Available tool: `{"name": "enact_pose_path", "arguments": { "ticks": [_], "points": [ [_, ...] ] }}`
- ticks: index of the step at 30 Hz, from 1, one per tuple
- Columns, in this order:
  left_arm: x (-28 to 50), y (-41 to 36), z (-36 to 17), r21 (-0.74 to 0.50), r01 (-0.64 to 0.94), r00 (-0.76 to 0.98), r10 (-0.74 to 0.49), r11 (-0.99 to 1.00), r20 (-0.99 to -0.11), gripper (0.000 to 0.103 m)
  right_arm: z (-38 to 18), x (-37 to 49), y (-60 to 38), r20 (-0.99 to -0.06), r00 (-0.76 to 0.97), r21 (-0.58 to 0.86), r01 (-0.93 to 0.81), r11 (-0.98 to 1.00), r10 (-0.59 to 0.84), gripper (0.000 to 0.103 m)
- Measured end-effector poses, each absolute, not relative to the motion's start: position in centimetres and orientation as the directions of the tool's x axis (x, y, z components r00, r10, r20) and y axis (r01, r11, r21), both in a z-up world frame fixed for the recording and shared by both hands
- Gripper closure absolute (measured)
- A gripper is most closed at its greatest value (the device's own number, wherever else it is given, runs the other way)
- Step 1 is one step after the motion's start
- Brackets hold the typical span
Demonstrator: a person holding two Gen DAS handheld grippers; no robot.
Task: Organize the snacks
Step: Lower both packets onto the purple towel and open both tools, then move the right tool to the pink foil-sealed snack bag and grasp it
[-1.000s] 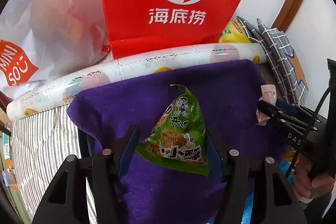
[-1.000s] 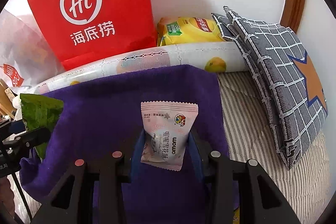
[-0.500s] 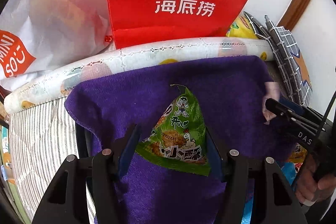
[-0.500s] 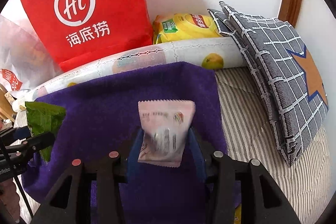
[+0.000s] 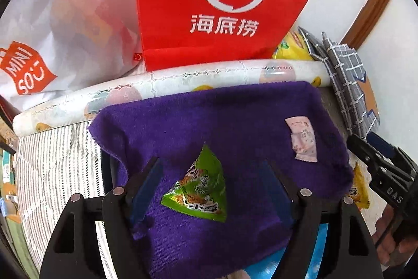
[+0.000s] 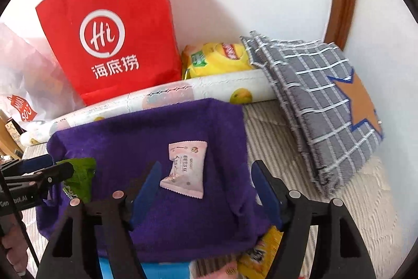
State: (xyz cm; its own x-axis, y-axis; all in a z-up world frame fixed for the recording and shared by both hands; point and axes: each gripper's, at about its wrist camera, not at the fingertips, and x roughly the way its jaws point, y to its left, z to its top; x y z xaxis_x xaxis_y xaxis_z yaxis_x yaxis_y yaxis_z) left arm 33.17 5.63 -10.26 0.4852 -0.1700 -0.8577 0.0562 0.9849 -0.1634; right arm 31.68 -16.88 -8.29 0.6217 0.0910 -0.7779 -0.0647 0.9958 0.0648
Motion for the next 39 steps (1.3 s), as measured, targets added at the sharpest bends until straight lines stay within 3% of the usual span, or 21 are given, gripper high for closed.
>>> {"name": "enact_pose_path", "arguments": {
  "ticks": [7,12,21,24,33,39],
  "points": [
    [31.4,5.0,-7.7,-0.117,0.045,0.509,-0.123,0.992,-0.852,0.020,-6.1,28.4,-18.1,-0.757,0.653,-0.028,-0.011,1.000,-0.015,0.025],
    [29.5,5.2,-6.0,-0.157,0.026,0.518,-0.148,0.987,-0.842,0.019,-4.7,25.6,-19.8,-0.752,0.657,-0.016,0.048,0.999,-0.043,0.021],
    [23.2,6.2,-3.2,-0.216,0.043,0.626,-0.195,0.975,-0.755,0.019,-3.4,19.4,-21.9,-0.703,0.708,-0.054,0.053,0.997,-0.075,0.021],
    [20.9,6.5,-2.6,-0.176,0.034,0.640,-0.156,0.984,-0.752,0.019,-3.8,17.4,-22.3,-0.702,0.706,-0.082,0.047,0.996,-0.091,0.021],
    [13.3,7.5,-2.5,-0.144,-0.024,0.616,-0.098,0.989,-0.781,0.019,-5.7,10.3,-21.6,-0.751,0.656,0.052,-0.065,0.997,0.082,0.021],
    [8.5,8.2,-3.3,-0.191,-0.054,0.611,-0.119,0.980,-0.783,0.019,-7.8,6.2,-18.8,-0.771,0.602,0.129,-0.173,0.976,0.208,0.021]
  ]
}}
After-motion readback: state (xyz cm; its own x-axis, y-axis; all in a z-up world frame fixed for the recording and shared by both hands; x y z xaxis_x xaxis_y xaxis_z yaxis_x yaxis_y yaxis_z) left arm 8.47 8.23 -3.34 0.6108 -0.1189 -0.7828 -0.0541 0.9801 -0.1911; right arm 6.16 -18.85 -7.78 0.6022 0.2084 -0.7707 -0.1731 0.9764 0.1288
